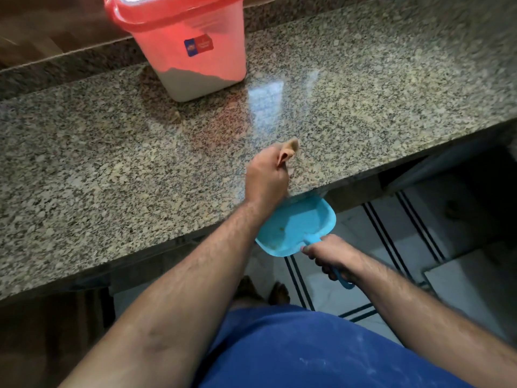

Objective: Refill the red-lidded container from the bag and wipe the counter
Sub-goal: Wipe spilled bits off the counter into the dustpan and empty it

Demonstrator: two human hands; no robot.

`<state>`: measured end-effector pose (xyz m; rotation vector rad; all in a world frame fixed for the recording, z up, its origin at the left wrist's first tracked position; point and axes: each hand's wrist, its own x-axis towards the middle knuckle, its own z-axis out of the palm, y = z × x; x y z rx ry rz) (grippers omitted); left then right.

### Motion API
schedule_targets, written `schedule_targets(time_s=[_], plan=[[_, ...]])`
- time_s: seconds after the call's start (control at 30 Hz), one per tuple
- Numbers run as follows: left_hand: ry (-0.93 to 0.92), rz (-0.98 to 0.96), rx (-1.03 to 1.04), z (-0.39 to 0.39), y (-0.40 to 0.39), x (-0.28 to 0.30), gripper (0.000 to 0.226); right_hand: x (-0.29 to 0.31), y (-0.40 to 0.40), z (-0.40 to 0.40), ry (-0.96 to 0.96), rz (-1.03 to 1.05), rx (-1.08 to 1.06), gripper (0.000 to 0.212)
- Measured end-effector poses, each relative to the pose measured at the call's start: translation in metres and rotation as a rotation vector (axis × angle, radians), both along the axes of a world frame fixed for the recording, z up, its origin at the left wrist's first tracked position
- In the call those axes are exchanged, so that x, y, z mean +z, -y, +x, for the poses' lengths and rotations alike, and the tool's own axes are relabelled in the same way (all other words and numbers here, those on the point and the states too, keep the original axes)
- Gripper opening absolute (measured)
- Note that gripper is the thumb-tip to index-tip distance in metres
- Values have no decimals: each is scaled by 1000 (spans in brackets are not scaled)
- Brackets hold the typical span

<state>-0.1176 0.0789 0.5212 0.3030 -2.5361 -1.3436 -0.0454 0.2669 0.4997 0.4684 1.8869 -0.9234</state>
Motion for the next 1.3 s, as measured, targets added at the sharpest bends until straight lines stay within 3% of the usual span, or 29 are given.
schedule_targets(time_s=[0.07, 0.17, 0.23, 0.4, 0.53, 0.6, 0.73, 0.8, 0.87, 0.93, 0.97, 1.07, 1.2, 1.3], plan=[[96, -102, -82, -5, -19, -13, 40, 0, -4, 3, 4, 14, -46, 15], [305, -283, -258, 5, -44, -35, 22, 2, -5, 6, 5, 32, -86, 13], [319, -205, -312, 7, -46, -30, 19, 3, -7, 6, -1, 35, -106, 15], [302, 99, -160, -8, -8, 12, 23, 6, -9, 6, 1, 45, -150, 17], [104, 37, -36, -8, 8, 13, 25, -3, -10, 5, 0, 46, -167, 13], [154, -49, -19, -5, 0, -6, 23, -6, -11, 4, -3, 32, -179, 13], [289, -229, -244, 10, -45, -40, 28, 3, -21, -2, -13, -28, -144, 19], [363, -66, -204, -3, -53, -25, 35, 8, -33, -12, 9, -47, -86, 18], [404, 211, -60, -25, -52, -3, 27, 10, -50, -25, 46, -71, -26, 15], [333, 403, 31, -40, -47, 11, 22, 14, -67, -36, 70, -88, 34, 15], [269, 401, 65, -44, -47, 20, 22, 15, -75, -41, 74, -92, 62, 16], [157, 125, 205, -38, -60, 24, 27, 19, -91, -51, 60, -114, 142, 19], [443, -162, 160, 2, -103, -7, 37, 16, -102, -58, 31, -132, 217, 24], [402, -189, 170, 30, -127, -18, 46, 10, -105, -62, 21, -117, 254, 22]])
